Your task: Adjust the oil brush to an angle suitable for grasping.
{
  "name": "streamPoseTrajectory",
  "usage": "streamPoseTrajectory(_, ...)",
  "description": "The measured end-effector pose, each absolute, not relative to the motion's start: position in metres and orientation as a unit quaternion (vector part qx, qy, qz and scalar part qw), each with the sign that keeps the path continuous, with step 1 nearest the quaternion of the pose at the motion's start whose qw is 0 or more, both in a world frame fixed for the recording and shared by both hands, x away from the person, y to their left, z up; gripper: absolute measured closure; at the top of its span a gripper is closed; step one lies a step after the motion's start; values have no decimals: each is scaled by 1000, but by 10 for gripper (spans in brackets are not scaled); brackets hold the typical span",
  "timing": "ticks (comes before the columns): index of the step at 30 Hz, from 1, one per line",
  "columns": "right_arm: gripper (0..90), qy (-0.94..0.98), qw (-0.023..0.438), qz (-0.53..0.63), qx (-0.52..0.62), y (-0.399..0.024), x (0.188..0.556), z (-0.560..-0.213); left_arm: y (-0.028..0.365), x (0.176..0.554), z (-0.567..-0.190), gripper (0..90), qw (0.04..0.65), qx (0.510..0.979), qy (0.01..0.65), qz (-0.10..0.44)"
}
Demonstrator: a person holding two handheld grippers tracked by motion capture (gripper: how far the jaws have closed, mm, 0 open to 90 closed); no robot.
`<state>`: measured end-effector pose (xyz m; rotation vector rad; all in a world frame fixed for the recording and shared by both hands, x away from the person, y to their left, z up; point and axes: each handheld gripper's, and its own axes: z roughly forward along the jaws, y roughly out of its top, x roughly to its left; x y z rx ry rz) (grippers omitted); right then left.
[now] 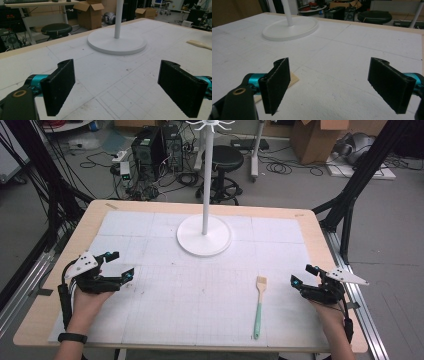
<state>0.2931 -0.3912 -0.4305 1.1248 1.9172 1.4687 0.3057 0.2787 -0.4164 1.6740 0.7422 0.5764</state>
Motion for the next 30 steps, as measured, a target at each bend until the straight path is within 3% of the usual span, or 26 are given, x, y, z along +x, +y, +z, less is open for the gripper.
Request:
streamPoseTrajectory(9, 176, 700, 233, 537, 409, -390, 292, -430, 279, 305, -415, 150, 574, 715, 314, 247)
streamPoseTrajectory(18, 289, 720, 211, 549, 369, -378, 287, -413, 280, 303, -412, 150, 582, 708, 314, 247)
streamPoseTrajectory(30, 448, 774, 159, 540, 289, -352, 261, -417, 278, 303, -412, 150, 582, 709, 312, 247)
